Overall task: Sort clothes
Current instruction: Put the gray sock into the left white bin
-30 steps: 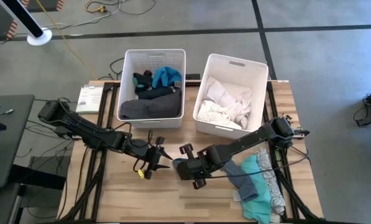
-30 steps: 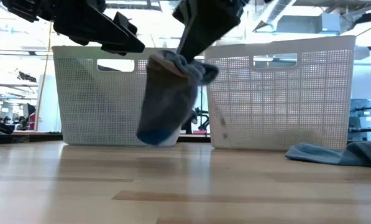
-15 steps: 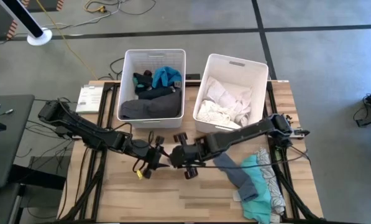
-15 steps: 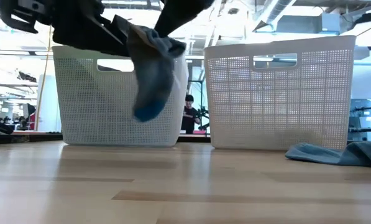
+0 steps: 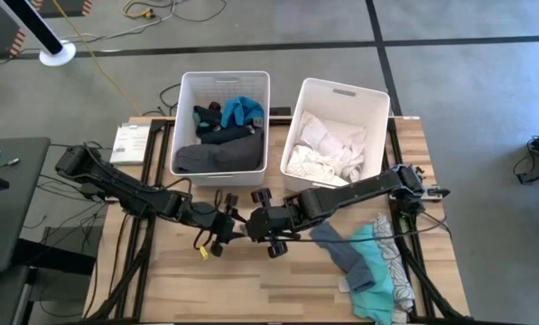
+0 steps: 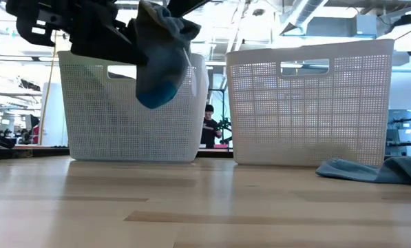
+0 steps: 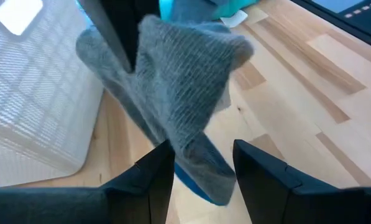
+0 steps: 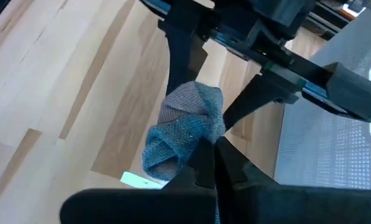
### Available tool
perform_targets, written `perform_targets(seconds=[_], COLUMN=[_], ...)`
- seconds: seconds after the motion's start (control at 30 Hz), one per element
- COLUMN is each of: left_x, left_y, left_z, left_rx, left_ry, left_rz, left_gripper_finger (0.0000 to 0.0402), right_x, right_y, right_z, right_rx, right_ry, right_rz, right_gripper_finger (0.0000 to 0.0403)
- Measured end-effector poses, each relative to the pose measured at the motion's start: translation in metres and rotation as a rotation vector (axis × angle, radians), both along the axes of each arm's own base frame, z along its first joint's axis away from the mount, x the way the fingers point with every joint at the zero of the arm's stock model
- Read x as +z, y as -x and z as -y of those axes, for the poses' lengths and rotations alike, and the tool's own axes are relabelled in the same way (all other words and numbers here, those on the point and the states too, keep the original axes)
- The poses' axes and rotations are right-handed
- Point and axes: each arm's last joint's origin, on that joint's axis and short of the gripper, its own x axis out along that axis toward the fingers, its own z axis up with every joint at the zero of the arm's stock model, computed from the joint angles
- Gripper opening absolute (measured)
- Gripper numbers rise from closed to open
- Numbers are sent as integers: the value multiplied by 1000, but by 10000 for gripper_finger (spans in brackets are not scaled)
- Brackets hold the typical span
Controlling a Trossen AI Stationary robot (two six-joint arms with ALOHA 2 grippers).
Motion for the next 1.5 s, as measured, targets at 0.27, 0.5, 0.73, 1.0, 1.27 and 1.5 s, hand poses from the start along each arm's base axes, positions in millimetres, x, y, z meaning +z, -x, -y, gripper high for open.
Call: perform_targets(seconds=[0.27, 0.5, 0.73, 1.0, 1.27, 1.5], left_x=[5, 16, 41, 67, 82, 84], left_y=[-2, -1, 11, 35, 53, 56], left_z=[-1, -2, -7, -16, -23, -23], left_rx=[35, 48, 79, 101, 106, 111], left_ry=[-27, -22, -48, -59, -41, -20], left_rz=[58, 134, 245, 315, 352, 360], left_gripper_finger=[159, 146, 124, 132, 131, 131], right_x=[8, 21, 36, 57, 68, 67], right_y=[2, 5, 8, 9, 10, 11], right_z=[-3, -1, 2, 5, 9, 9], right_rx=[10, 18, 39, 73, 77, 79], right_ry=[4, 57, 110, 161, 166, 169], right_rz=[1, 2, 11, 65, 96, 81], right_gripper_finger=[3, 3, 3, 3, 3, 3])
